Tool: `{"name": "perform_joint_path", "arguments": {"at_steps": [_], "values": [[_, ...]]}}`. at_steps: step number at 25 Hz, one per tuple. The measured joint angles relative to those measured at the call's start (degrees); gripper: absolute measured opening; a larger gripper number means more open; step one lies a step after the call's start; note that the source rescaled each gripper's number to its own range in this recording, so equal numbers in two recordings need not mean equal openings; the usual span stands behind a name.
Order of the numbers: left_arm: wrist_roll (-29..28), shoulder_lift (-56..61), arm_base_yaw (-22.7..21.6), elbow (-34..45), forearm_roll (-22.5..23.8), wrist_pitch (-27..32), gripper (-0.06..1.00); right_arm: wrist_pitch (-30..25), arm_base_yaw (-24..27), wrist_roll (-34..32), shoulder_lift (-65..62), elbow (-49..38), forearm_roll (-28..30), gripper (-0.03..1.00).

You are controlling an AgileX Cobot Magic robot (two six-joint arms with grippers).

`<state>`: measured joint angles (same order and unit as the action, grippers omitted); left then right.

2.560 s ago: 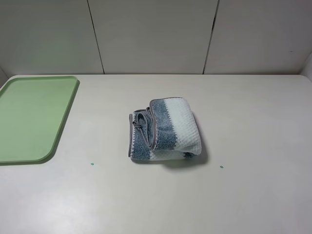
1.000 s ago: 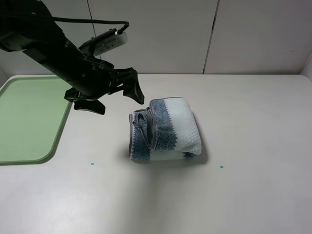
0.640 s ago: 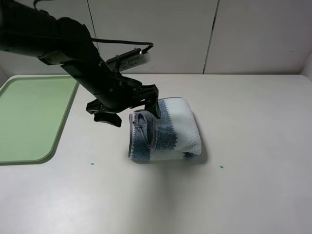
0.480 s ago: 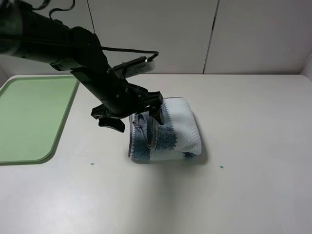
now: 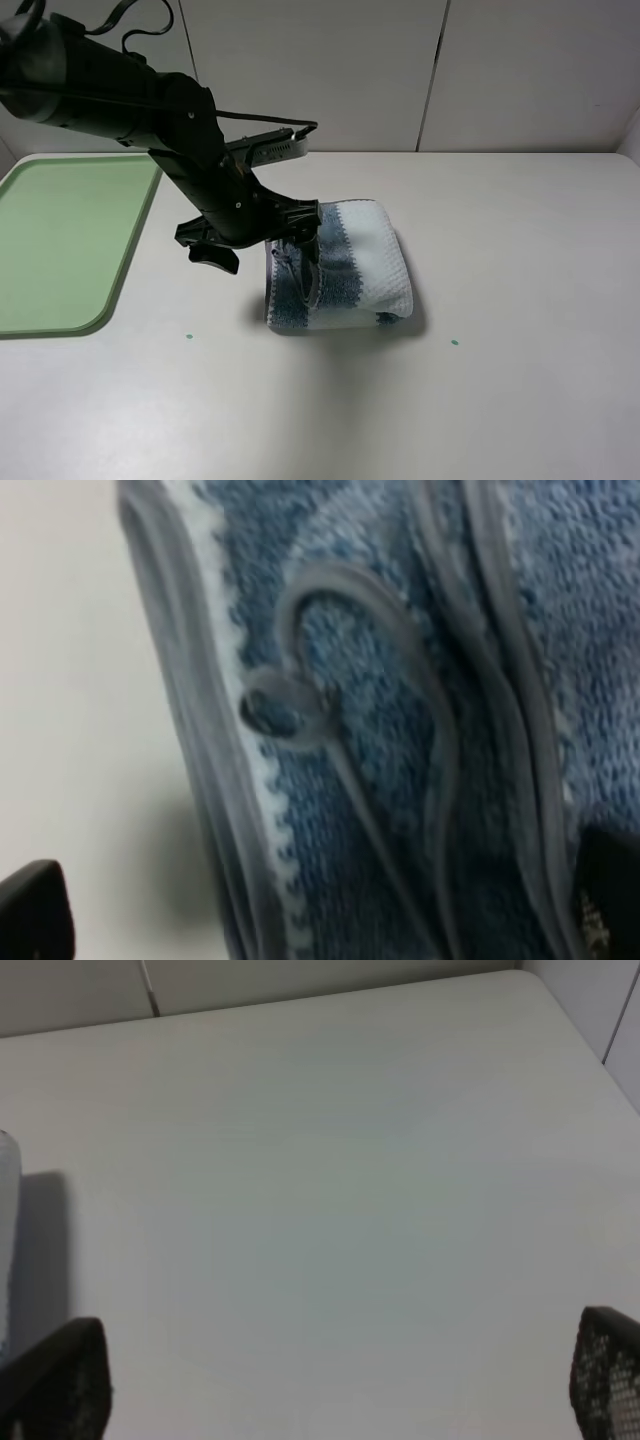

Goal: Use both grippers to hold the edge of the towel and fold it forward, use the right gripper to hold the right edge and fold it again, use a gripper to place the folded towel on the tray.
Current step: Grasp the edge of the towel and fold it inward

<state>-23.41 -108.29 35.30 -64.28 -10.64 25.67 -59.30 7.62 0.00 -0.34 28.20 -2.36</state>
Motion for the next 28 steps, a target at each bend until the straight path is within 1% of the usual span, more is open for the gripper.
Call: {"name": "perform_joint_path", "arguments": {"at_steps": [4, 9, 18, 28], "values": [[-1.9, 0.0, 0.0, 0.0, 1.4, -3.0, 1.0, 0.0, 0.0, 0.0, 0.0, 0.0, 0.0, 1.0], [-2.7, 0.0, 0.6, 0.0, 0.6, -6.0, 1.0, 0.0, 0.0, 0.0, 0.0, 0.0, 0.0, 1.0], [-4.1, -4.0, 1.3, 0.0, 0.1, -6.8, 1.0, 0.0, 0.0, 0.0, 0.0, 0.0, 0.1, 1.0], [-4.4, -9.0, 3.2, -0.7, 0.0, -11.6, 1.0, 0.0, 0.0, 0.0, 0.0, 0.0, 0.1, 1.0]]}}
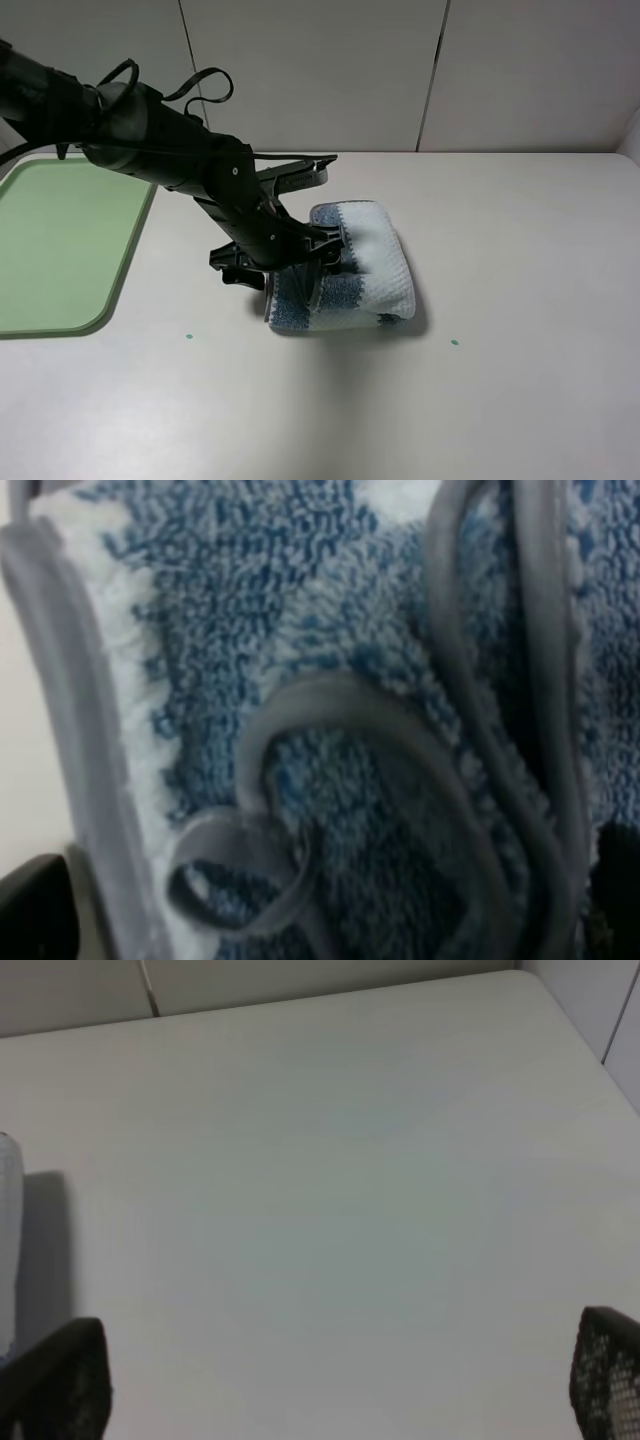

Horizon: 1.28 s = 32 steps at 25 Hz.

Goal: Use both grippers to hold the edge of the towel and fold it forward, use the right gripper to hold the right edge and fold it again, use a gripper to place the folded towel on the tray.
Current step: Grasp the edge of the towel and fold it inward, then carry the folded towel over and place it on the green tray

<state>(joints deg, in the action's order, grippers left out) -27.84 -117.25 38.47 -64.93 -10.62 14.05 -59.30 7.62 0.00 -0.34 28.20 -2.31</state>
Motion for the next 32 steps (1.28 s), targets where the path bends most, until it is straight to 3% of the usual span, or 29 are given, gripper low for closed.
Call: {"name": "perform_joint_path", "arguments": {"at_steps": [10, 13, 17, 22, 26, 32], "values": [[-0.1, -1.5, 0.1, -0.5, -0.7, -1.0, 1.0, 0.0, 0.0, 0.0, 0.0, 0.0, 0.1, 1.0], [-0.1, -1.6, 0.1, -0.6, -0.6, -1.1, 0.95, 0.0, 0.0, 0.0, 0.0, 0.0, 0.1, 1.0], [-0.1, -1.9, 0.1, -0.6, -0.8, -1.8, 0.76, 0.0, 0.0, 0.0, 0.0, 0.0, 0.1, 1.0], [-0.2, -2.4, 0.2, -0.6, -1.3, -2.5, 0.4, 0.0, 0.0, 0.0, 0.0, 0.0, 0.1, 1.0], [-0.2, -2.4, 0.3, -0.6, -1.3, -2.7, 0.19, 0.0, 0.0, 0.0, 0.0, 0.0, 0.1, 1.0], [-0.2, -2.4, 0.3, -0.6, -1.3, -2.4, 0.18, 0.0, 0.0, 0.0, 0.0, 0.0, 0.1, 1.0]]}}
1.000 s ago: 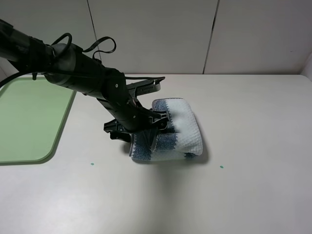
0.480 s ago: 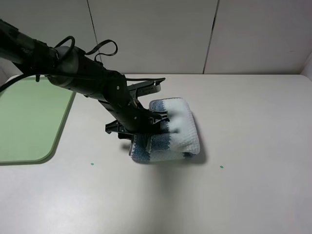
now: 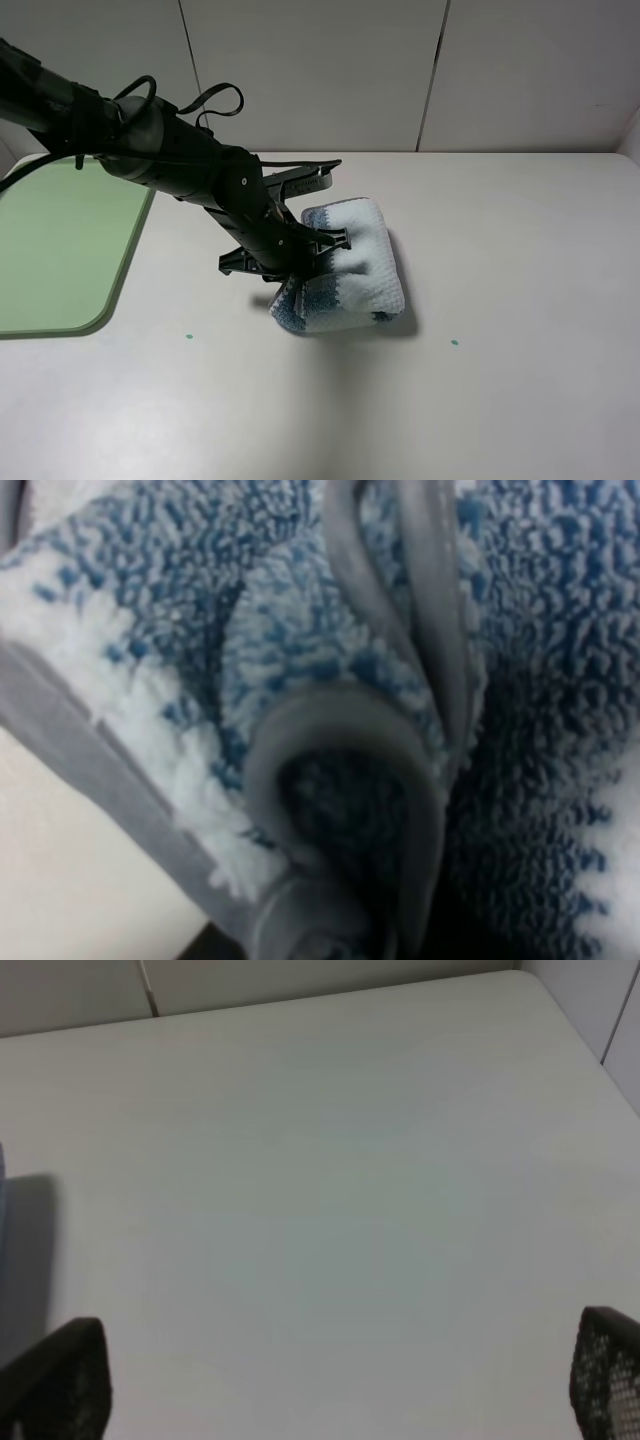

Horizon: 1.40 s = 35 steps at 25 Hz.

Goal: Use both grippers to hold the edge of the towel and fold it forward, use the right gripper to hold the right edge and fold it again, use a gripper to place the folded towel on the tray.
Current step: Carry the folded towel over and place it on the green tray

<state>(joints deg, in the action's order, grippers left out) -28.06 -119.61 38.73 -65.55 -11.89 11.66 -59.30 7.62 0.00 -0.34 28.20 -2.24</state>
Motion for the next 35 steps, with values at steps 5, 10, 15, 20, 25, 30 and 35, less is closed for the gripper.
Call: {"name": "perform_joint_path", "arguments": {"at_steps": [5, 10, 15, 20, 25, 30, 35], "values": [[0.0, 0.4, 0.0, 0.0, 0.0, 1.0, 0.18, 0.0, 0.0, 0.0, 0.0, 0.0, 0.0, 1.0], [0.1, 1.8, -0.4, 0.0, 1.9, 5.4, 0.18, 0.0, 0.0, 0.0, 0.0, 0.0, 0.0, 1.0], [0.2, 3.3, -1.3, 0.0, 4.8, 9.8, 0.18, 0.0, 0.0, 0.0, 0.0, 0.0, 0.0, 1.0], [0.2, 5.6, -2.9, 0.0, 9.5, 14.1, 0.18, 0.0, 0.0, 0.0, 0.0, 0.0, 0.0, 1.0], [1.1, 7.9, -5.5, 0.0, 13.1, 17.3, 0.18, 0.0, 0.0, 0.0, 0.0, 0.0, 0.0, 1.0], [4.7, 10.6, -9.2, 0.2, 14.0, 19.9, 0.18, 0.0, 0.0, 0.0, 0.0, 0.0, 0.0, 1.0], [8.6, 12.7, -13.7, 0.2, 14.1, 22.4, 0.18, 0.0, 0.0, 0.0, 0.0, 0.0, 0.0, 1.0]]}}
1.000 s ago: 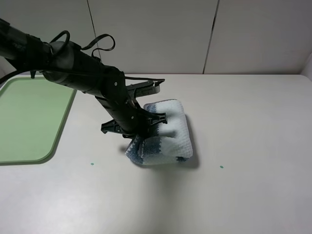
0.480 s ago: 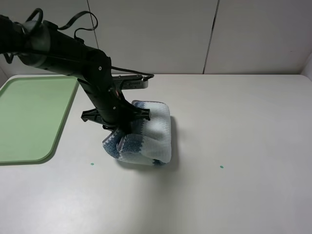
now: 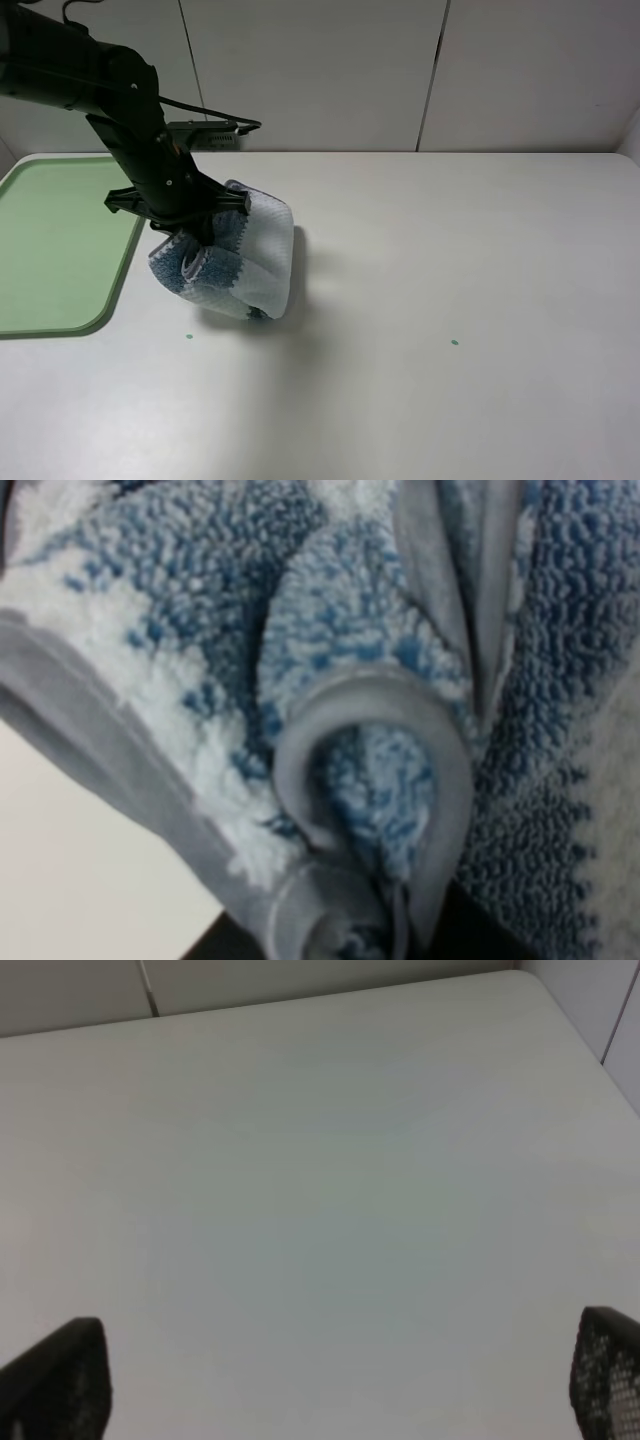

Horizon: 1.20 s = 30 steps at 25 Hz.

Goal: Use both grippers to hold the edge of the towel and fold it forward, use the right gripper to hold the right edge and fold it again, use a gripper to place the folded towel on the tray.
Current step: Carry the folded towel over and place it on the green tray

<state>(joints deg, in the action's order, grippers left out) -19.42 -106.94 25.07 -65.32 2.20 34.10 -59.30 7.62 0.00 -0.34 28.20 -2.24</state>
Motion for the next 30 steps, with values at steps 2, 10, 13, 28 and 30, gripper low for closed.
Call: {"name": "perform_joint_path", "arguments": {"at_steps": [2, 10, 13, 28, 30], "values": [[1.9, 0.7, -1.6, 0.2, 0.1, 0.6, 0.18, 0.0, 0.0, 0.0, 0.0, 0.0, 0.0, 1.0], [9.3, 3.1, -8.4, 0.4, 0.2, 2.5, 0.17, 0.0, 0.0, 0.0, 0.0, 0.0, 0.0, 1.0], [12.3, 3.2, -10.7, 0.4, 0.2, 3.3, 0.17, 0.0, 0.0, 0.0, 0.0, 0.0, 0.0, 1.0], [22.2, 3.2, -23.6, 0.4, -0.2, 4.7, 0.17, 0.0, 0.0, 0.0, 0.0, 0.0, 0.0, 1.0], [22.9, 3.2, -25.6, 0.4, -0.2, 4.1, 0.17, 0.0, 0.0, 0.0, 0.0, 0.0, 0.0, 1.0]]}}
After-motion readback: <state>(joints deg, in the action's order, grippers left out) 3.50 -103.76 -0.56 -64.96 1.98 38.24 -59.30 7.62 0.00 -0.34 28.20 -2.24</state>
